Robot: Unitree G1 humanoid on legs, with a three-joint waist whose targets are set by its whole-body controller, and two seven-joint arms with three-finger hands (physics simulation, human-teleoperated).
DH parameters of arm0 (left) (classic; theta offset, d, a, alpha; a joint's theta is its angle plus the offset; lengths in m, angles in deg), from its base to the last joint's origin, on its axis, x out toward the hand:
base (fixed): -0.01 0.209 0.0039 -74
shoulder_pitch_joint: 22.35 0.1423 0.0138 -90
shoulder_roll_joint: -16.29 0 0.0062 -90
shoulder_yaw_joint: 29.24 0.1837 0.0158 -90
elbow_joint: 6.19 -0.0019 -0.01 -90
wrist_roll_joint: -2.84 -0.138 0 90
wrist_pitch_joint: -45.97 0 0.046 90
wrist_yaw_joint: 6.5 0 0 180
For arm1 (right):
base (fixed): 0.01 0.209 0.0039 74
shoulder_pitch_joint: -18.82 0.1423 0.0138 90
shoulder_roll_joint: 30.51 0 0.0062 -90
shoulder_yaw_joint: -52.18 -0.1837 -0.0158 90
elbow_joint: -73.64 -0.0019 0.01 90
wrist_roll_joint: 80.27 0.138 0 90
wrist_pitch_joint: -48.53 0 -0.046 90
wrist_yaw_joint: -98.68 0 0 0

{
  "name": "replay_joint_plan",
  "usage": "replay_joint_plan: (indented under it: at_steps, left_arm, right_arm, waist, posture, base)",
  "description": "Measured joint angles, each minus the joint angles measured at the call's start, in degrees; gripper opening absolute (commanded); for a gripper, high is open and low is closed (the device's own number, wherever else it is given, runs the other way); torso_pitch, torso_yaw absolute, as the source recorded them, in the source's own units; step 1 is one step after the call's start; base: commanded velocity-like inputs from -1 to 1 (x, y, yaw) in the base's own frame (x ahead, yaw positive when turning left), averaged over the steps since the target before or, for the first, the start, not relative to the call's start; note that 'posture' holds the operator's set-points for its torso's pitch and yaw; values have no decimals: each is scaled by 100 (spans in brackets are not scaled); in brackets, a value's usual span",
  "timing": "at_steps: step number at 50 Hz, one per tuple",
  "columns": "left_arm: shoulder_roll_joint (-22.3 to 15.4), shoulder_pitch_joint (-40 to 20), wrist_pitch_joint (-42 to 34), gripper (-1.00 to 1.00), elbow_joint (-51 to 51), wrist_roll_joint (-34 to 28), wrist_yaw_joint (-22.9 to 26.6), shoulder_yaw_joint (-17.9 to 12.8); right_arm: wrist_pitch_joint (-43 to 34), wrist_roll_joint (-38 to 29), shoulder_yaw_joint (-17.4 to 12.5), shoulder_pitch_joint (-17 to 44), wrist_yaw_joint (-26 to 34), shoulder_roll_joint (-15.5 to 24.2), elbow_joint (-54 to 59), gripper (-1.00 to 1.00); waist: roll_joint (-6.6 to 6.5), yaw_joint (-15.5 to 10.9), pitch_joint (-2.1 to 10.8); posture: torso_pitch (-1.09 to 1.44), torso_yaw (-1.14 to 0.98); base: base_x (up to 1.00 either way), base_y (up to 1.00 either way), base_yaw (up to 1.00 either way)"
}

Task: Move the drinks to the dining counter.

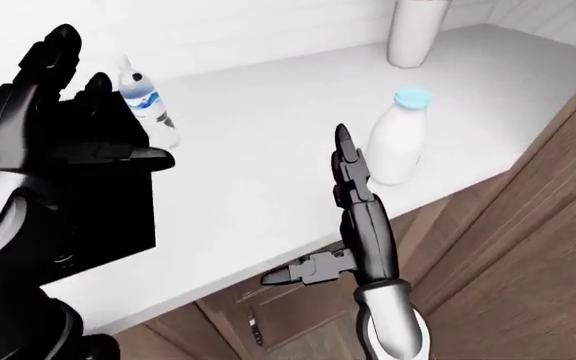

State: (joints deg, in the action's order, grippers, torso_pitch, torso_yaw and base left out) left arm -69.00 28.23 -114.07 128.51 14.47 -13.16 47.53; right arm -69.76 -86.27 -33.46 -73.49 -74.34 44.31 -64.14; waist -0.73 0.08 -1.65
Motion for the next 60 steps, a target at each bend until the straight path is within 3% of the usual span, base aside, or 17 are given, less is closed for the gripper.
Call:
replay_joint_plan:
  at_steps: [7,11,15,29,40,51,60]
  left_arm:
    - [-308,-202,418,100,-1220,389,-482,-240]
    - [-752,-651,786,100,-2238,551,-739,-156]
    - [-889,-947,1296,100,-2873,520,-873,4]
    - [-533,-1676,2622,100,-5272,-180,-712,489]
    - [-391,-1983,3662,100,-6988,-546,-710,541]
    - [-323,-2162,4219,100,-7771,-736,-736,620]
    - [-321,-2426,5121,100,-9254,-908,-902,573]
  right_arm:
    - [-36,-50,82,74,22,-17,-19,100]
    - [-20,-48,79,65,34,-15,77,100]
    - [7,-56,37,56,18,-16,107,100]
    - [181,-13,70,10,10,-34,258,100]
    - [339,29,53,-28,5,-31,401,100]
    - [275,25,53,-20,-4,-31,337,100]
    - [320,42,12,-41,-5,-22,378,100]
  waist:
    - [65,-12,-66]
    - [92,-7,-100]
    - [39,-5,-57]
    - [102,-17,3]
    - [111,-7,77]
    - [83,7,106]
    - [52,51,114]
  posture:
    - [0,0]
    - [0,0]
    - [0,0]
    - [0,0]
    - [0,0]
    - [0,0]
    - [0,0]
  base:
    - [0,0,0]
    - [0,0,0]
    - [0,0,0]
    - [0,0,0]
    - [0,0,0]
    - [0,0,0]
    - [0,0,0]
